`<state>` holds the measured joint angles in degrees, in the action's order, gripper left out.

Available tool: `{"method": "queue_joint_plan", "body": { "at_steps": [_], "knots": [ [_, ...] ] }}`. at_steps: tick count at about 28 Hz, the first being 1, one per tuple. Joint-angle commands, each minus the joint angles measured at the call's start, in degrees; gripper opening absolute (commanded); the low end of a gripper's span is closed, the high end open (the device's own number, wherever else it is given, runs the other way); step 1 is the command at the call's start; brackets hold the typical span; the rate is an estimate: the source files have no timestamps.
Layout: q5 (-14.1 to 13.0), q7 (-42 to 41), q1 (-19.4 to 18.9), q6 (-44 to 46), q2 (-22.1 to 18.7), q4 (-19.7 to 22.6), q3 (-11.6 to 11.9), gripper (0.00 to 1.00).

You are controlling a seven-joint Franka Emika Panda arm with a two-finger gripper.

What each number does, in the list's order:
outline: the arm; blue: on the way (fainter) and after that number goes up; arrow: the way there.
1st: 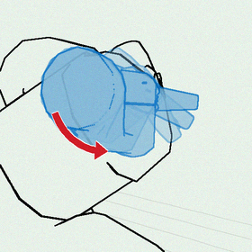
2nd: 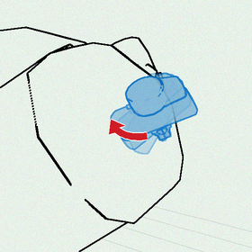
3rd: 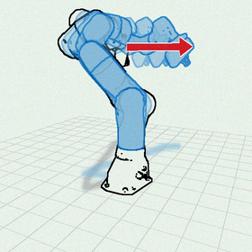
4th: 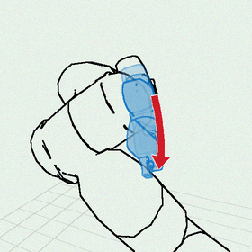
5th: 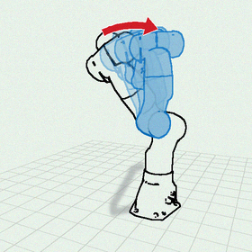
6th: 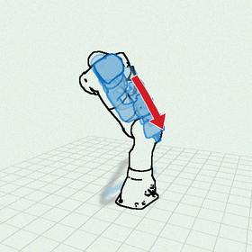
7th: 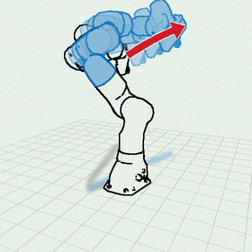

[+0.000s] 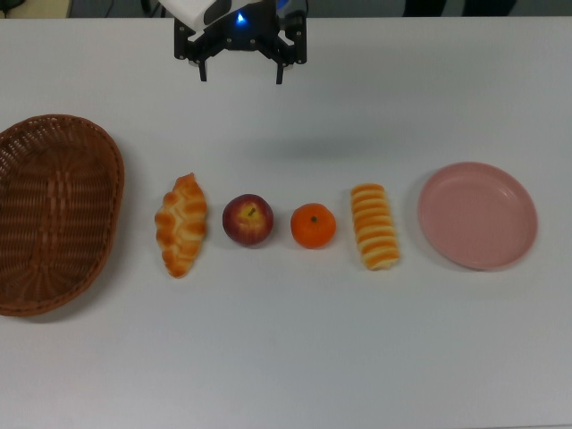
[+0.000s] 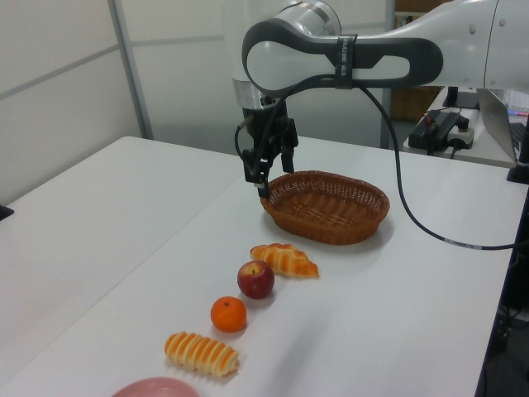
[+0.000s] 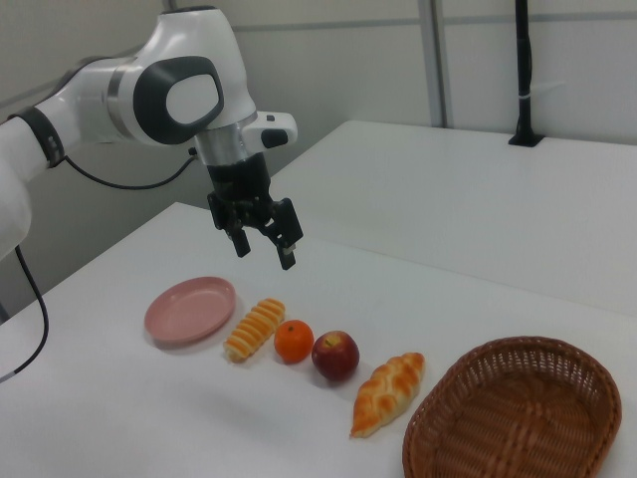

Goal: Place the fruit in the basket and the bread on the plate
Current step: 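Move the gripper down toward the red apple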

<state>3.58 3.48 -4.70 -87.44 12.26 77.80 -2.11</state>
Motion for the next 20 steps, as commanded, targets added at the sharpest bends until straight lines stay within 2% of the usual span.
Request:
{"method": "queue_joint_plan", "body": {
  "at_steps": [1, 7, 13, 20],
  "knots": [
    [1.2, -2.3, -0.5, -2.3, 2.2, 1.3, 0.5, 1.00],
    [1.6, -2.4, -0.6, -9.8, 5.1, 3.9, 0.4, 1.00],
    [1.9, -2.5, -0.6, -13.1, 9.0, 4.6, 0.3, 1.00],
    [5.4, -2.3, -2.3, -17.2, 12.3, 7.4, 0.3, 1.00]
  ]
}}
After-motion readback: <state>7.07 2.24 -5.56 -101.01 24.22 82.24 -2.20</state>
